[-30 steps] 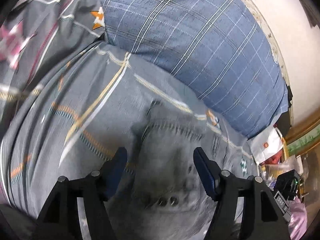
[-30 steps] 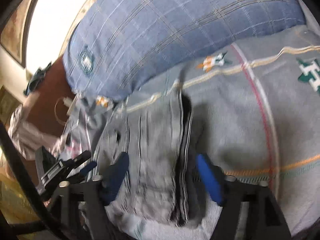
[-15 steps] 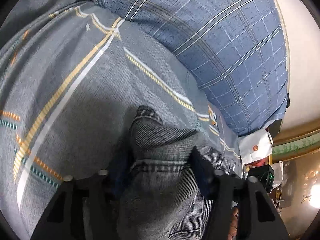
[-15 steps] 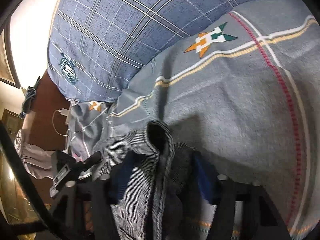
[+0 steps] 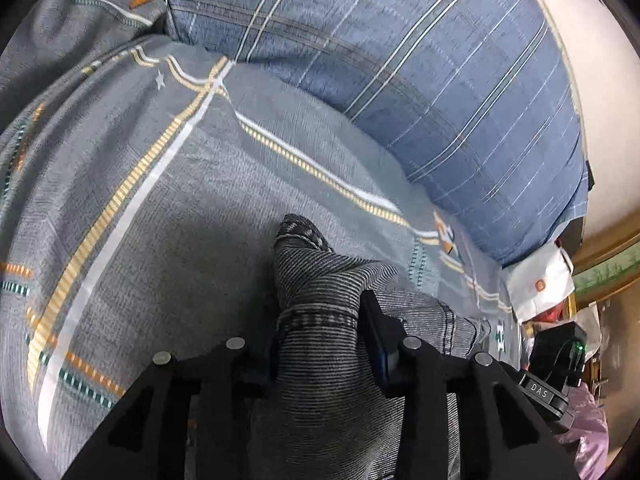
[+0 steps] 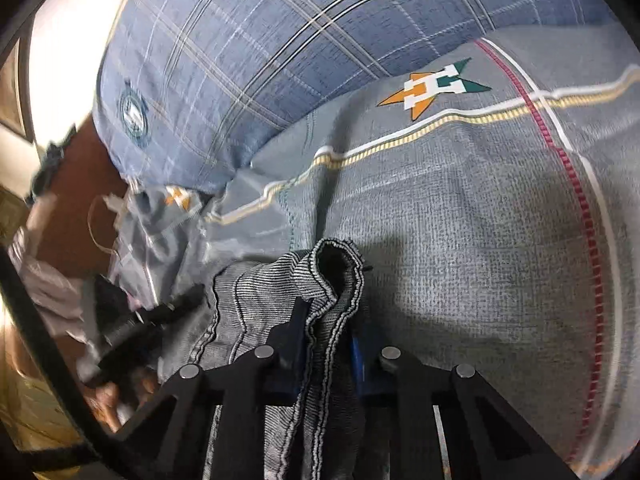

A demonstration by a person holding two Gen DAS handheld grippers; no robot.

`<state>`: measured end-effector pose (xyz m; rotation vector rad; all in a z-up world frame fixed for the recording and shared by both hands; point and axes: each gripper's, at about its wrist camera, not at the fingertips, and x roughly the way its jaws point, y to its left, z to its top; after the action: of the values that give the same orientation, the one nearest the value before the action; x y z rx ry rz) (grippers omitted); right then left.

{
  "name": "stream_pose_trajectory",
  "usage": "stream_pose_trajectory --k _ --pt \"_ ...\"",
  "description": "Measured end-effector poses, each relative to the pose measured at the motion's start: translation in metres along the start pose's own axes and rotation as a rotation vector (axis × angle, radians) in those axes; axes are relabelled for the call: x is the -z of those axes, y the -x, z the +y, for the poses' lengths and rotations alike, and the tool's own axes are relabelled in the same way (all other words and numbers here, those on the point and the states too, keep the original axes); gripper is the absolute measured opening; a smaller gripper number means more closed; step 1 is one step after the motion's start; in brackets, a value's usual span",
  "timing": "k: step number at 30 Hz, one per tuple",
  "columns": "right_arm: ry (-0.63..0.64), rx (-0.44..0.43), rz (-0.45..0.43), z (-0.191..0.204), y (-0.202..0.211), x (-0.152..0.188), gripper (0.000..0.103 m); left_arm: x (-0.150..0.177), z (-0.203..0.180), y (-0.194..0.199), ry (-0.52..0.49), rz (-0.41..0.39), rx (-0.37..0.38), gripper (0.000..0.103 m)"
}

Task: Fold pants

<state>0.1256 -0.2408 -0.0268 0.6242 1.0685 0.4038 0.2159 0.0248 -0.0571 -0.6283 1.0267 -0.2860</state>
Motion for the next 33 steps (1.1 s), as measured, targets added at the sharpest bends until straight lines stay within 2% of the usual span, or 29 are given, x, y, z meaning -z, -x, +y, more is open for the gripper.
stream_pose_trajectory --k 2,3,4,6,8,11,14,16,18,20,22,26,30,33 --pt "0.027 0.013 -0.015 0.004 0.008 0.002 0.032 0.004 -0.004 0.012 -0.020 -0.017 -0.005 0.049" --pt "0.045 0.039 -0.029 0.008 0.013 0.006 0.043 0.007 -0.006 0.019 -0.032 -0.023 -0.019 0.051" --pt "0.052 0.058 -0.039 0.009 0.017 0.009 0.047 0.009 -0.008 0.025 -0.040 -0.025 -0.035 0.054" --pt "0.096 0.084 -0.080 0.018 0.030 0.015 0.048 0.011 -0.009 0.034 -0.045 -0.028 -0.027 0.055" --pt "0.111 0.074 -0.097 0.023 0.043 0.020 0.051 0.015 -0.006 0.044 -0.034 -0.040 -0.017 0.055" --pt "0.066 0.042 -0.108 0.022 0.058 0.034 0.068 0.036 0.003 0.062 0.009 -0.028 -0.002 0.055" --pt "0.041 0.021 -0.090 0.023 0.068 0.059 0.068 0.061 0.007 0.069 0.017 0.003 -0.015 0.055" --pt "0.033 0.074 -0.065 0.023 0.065 0.081 0.068 0.084 0.009 0.071 0.014 0.017 -0.032 0.055" --pt "0.027 0.093 -0.052 0.020 0.062 0.096 0.068 0.092 0.010 0.070 0.015 0.023 -0.040 0.055" --pt "0.044 0.089 -0.002 0.020 0.050 0.107 0.068 0.095 0.008 0.070 -0.004 0.017 -0.059 0.055" --pt "0.064 0.130 0.018 0.022 0.040 0.108 0.062 0.094 0.010 0.067 0.001 0.023 -0.062 0.055" --pt "0.068 0.117 0.035 0.022 0.040 0.109 0.051 0.099 0.015 0.077 0.038 0.024 -0.035 0.055" --pt "0.057 0.107 0.043 0.021 0.038 0.108 0.050 0.119 0.017 0.080 0.021 0.028 -0.050 0.057" --pt "0.028 0.084 0.048 0.013 0.035 0.107 0.052 0.119 0.025 0.076 0.054 0.045 -0.037 0.059"
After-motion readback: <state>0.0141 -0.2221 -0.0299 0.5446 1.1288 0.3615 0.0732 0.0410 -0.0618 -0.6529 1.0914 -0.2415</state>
